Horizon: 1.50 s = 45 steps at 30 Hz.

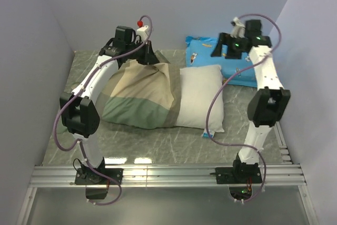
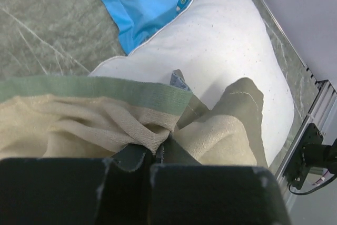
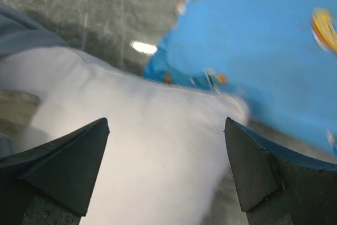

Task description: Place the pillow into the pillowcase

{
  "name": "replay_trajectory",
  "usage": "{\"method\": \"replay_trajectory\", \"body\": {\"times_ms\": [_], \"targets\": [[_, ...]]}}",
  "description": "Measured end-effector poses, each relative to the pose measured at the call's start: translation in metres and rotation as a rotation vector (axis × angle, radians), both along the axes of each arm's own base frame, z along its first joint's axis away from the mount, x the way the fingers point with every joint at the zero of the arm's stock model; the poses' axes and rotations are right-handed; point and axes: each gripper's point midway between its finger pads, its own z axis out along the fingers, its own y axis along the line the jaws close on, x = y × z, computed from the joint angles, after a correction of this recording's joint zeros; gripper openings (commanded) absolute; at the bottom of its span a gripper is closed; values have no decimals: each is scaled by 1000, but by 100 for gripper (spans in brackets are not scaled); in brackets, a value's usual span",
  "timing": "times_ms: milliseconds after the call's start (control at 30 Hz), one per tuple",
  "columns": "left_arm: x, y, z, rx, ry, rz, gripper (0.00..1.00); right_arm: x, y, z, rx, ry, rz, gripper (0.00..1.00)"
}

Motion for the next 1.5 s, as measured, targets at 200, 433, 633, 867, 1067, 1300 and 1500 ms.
{"method": "replay_trajectory", "body": {"times_ms": [200, 433, 633, 867, 1067, 1300, 1500], "targets": [[9, -10, 12, -63, -25, -3, 5, -97, -46, -70, 159, 321, -61, 100], [52, -29, 5, -124, -29, 57, 49, -151, 24, -117, 218, 508, 117, 84], [76, -14, -5, -22, -67, 158, 99, -156, 58, -114, 330, 503, 223, 1], [-47, -9, 31, 183, -181, 135, 99, -169, 82, -113, 448, 522, 262, 0], [-131, -38, -10, 318, -166, 25, 98, -178, 93, -104, 467, 499, 266, 0], [-117, -6, -86, 551, -59, 152, 46, -183, 100, -94, 445, 458, 285, 0], [-119, -18, -66, 490, -71, 104, 26, -190, 108, -97, 395, 438, 307, 0]]}}
